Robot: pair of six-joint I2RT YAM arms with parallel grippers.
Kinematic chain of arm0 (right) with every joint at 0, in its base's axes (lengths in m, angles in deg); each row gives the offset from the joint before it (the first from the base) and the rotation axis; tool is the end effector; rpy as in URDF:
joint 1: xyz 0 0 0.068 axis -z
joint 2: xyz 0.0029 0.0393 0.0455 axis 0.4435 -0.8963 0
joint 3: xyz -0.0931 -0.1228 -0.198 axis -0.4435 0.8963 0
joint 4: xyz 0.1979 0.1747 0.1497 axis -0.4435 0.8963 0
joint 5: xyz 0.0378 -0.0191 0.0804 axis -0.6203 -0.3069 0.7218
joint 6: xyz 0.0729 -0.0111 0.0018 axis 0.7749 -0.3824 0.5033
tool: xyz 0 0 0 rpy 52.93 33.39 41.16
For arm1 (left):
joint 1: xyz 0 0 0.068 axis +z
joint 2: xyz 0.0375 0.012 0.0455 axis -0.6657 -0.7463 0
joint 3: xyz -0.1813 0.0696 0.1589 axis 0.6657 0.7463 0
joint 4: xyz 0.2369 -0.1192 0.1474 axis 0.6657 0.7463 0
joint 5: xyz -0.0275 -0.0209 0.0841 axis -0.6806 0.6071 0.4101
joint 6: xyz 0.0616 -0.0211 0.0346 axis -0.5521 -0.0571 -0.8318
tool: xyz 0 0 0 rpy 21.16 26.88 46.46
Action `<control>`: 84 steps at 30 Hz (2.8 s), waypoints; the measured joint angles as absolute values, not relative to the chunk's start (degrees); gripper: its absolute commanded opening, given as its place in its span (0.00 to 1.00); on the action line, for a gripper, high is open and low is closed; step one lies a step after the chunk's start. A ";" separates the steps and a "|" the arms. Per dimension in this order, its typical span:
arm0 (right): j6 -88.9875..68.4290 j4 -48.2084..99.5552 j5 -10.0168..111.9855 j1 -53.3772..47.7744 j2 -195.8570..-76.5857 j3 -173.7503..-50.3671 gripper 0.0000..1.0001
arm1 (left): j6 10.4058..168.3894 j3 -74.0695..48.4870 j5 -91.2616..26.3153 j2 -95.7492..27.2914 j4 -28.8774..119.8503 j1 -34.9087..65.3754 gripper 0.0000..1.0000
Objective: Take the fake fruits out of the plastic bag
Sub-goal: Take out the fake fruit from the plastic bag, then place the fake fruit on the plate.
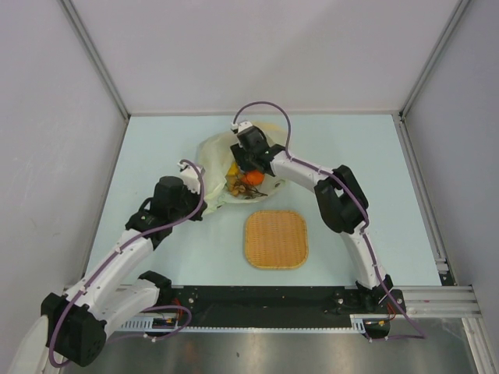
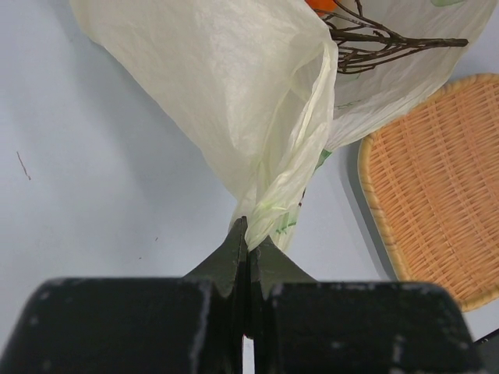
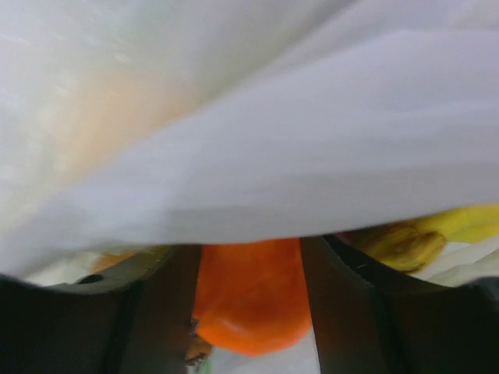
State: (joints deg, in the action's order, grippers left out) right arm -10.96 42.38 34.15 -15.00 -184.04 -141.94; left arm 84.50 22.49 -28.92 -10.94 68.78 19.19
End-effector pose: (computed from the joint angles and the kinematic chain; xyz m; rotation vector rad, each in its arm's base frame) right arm 0.4294 0.3646 0.1536 -0.6094 2.1998 0.2534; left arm 0.2527 -0.1104 0.2055 0.3533 2.2011 -0.3727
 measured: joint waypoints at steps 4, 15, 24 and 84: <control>-11.23 42.62 33.93 -14.16 -184.19 -140.17 0.87 | 84.93 22.49 -28.92 -10.90 68.76 19.38 0.00; -10.83 43.25 33.69 -16.50 -183.60 -133.50 0.95 | 85.39 22.52 -28.94 -10.88 68.71 19.43 0.00; -9.32 43.97 34.41 -14.49 -182.27 -133.50 0.57 | 85.41 22.52 -28.94 -10.24 68.69 19.52 0.00; -44.95 19.10 37.10 -33.81 -145.75 -82.29 0.46 | 88.39 24.16 -30.43 -0.89 66.07 20.24 0.00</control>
